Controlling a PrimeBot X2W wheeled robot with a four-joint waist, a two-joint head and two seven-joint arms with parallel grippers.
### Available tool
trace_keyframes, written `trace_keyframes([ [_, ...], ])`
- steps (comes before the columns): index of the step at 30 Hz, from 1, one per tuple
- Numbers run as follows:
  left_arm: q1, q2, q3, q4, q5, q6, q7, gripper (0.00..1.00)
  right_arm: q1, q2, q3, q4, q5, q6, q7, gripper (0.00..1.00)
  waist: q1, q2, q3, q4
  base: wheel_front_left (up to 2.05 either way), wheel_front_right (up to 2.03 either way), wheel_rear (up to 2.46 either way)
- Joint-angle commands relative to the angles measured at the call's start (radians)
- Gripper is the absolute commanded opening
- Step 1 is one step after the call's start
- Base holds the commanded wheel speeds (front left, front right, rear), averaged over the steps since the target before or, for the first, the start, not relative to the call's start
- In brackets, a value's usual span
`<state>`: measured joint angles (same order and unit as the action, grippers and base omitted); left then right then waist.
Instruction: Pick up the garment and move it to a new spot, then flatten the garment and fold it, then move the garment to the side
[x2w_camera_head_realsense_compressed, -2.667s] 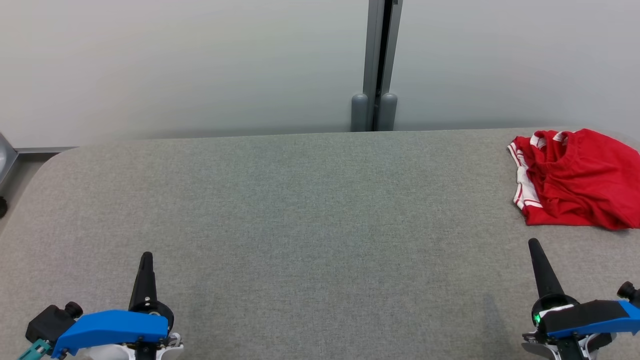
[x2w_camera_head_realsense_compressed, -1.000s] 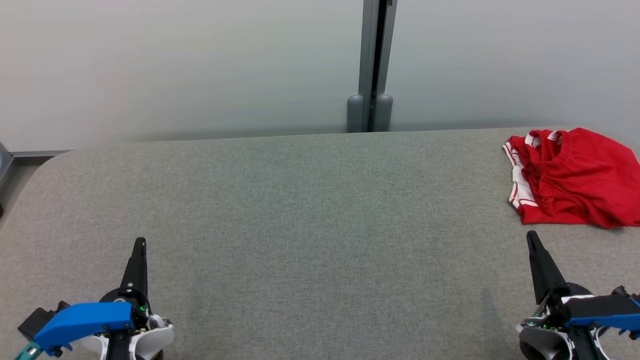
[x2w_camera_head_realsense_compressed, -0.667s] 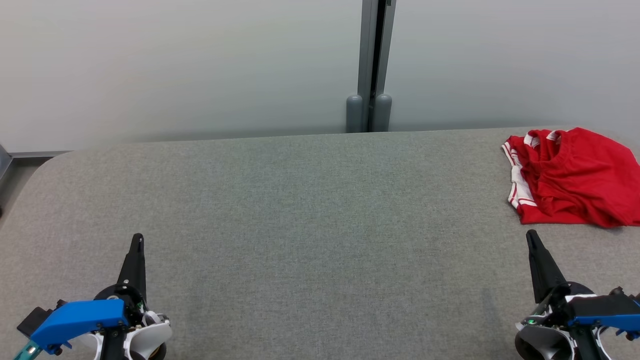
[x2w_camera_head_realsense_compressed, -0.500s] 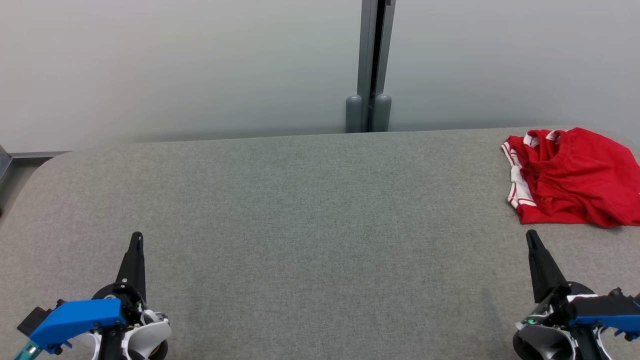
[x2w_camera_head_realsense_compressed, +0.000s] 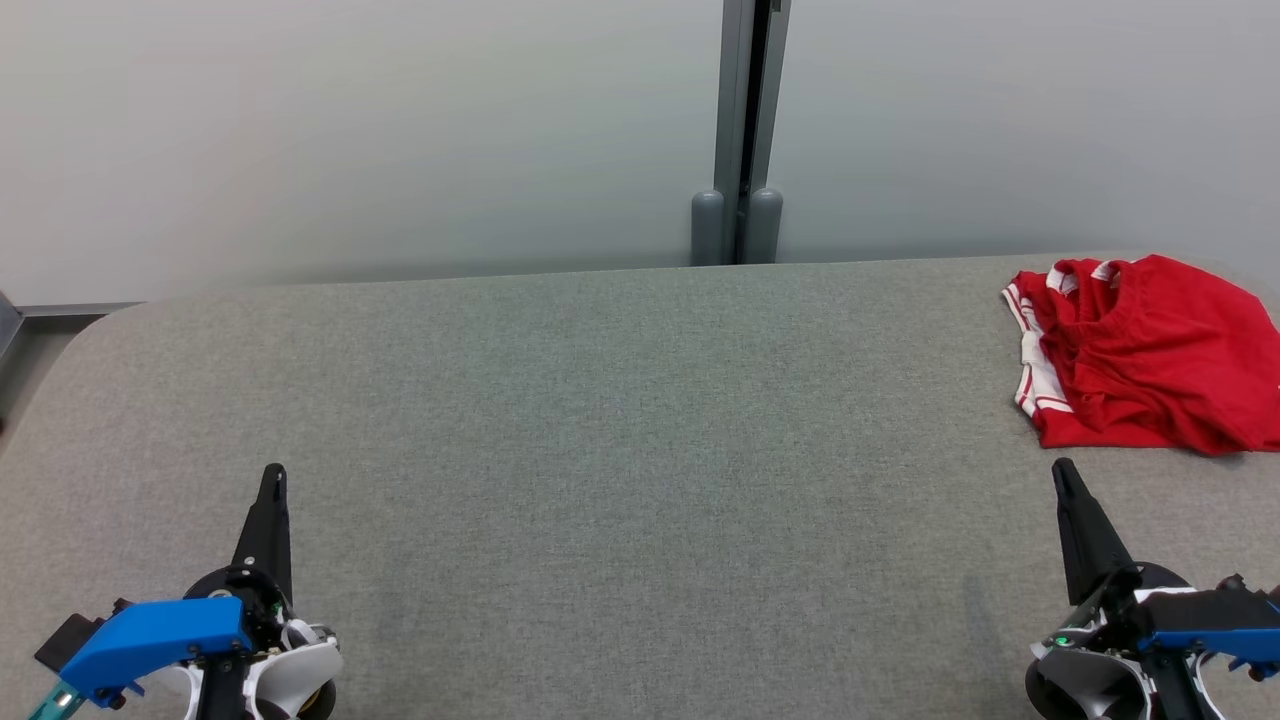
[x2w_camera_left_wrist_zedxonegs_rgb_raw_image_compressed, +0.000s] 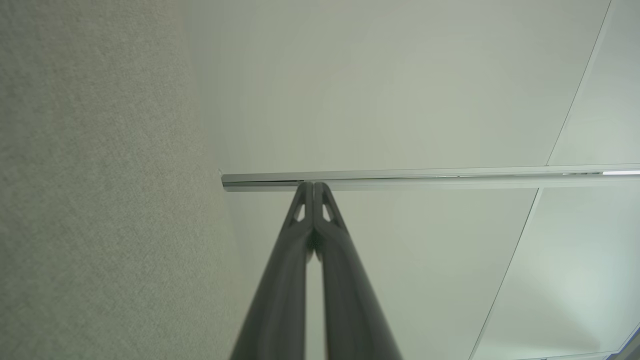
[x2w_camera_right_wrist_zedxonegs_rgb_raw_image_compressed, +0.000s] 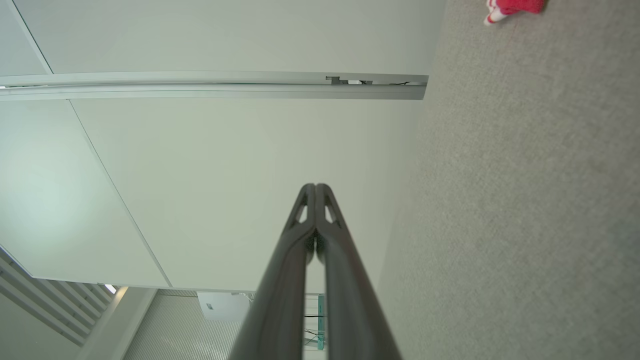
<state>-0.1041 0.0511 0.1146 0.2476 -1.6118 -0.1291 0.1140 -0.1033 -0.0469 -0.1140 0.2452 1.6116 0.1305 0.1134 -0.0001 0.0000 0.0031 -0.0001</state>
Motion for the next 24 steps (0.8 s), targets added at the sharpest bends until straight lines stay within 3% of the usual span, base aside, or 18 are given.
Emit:
trace_keyframes([
  [1, -0.010, -0.002, 0.002, -0.004, -0.002, -0.004, 0.004, 0.00, -0.011, -0.006, 0.000, 0.002, 0.003, 0.000, 0.002, 0.00, 0.0001, 0.0000, 0.000, 0.000, 0.00, 0.00, 0.00],
  [24, -0.010, -0.002, 0.002, -0.004, -0.002, -0.004, 0.004, 0.00, -0.011, -0.006, 0.000, 0.002, 0.003, 0.000, 0.002, 0.00, 0.0001, 0.0000, 0.000, 0.000, 0.00, 0.00, 0.00],
])
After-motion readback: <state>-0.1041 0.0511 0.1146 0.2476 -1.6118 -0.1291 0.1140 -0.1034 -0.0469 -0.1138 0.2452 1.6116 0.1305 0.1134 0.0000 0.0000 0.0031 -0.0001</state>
